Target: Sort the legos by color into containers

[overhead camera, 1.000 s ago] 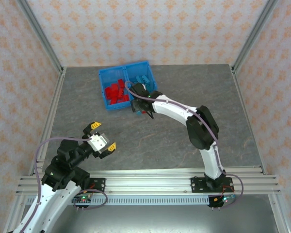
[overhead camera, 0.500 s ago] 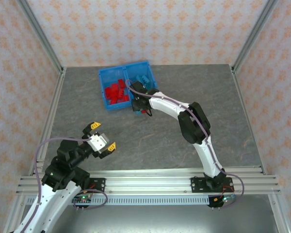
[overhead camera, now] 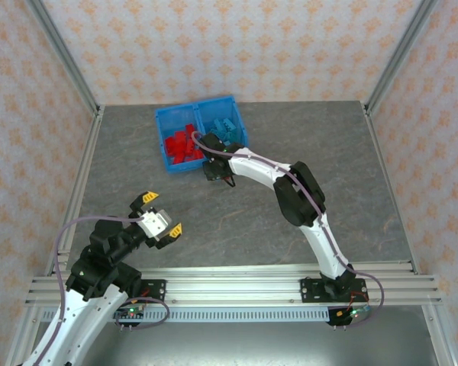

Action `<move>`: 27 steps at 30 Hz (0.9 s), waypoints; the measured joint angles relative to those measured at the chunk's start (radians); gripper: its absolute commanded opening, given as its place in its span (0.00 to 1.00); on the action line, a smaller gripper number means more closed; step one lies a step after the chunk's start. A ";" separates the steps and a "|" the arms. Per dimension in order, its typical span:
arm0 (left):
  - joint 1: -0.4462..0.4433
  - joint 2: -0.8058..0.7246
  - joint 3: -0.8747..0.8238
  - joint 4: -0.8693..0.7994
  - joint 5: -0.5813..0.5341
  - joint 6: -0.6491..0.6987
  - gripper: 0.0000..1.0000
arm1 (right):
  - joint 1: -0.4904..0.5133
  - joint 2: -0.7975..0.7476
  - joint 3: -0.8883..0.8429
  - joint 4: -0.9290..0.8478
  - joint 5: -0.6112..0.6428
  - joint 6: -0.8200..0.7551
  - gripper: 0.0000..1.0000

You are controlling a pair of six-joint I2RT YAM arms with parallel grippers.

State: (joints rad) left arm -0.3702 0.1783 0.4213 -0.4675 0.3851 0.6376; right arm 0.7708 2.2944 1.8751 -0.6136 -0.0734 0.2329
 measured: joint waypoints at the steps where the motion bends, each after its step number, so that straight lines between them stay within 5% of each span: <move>1: 0.000 0.000 0.000 0.000 0.000 0.000 1.00 | 0.002 0.003 0.003 -0.001 0.003 0.001 0.30; 8: 0.000 0.000 0.000 0.000 0.000 0.000 1.00 | 0.004 0.004 0.003 -0.003 0.016 -0.002 0.33; 17: 0.000 -0.004 -0.006 0.000 0.000 0.000 1.00 | 0.008 -0.029 -0.032 -0.014 0.024 -0.016 0.23; 27: 0.006 -0.007 -0.006 0.000 0.006 0.000 1.00 | 0.008 -0.351 -0.187 0.011 0.037 -0.017 0.24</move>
State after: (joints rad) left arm -0.3637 0.1715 0.4149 -0.4671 0.3908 0.6380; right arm 0.7784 1.9434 1.6886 -0.6022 -0.0360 0.2161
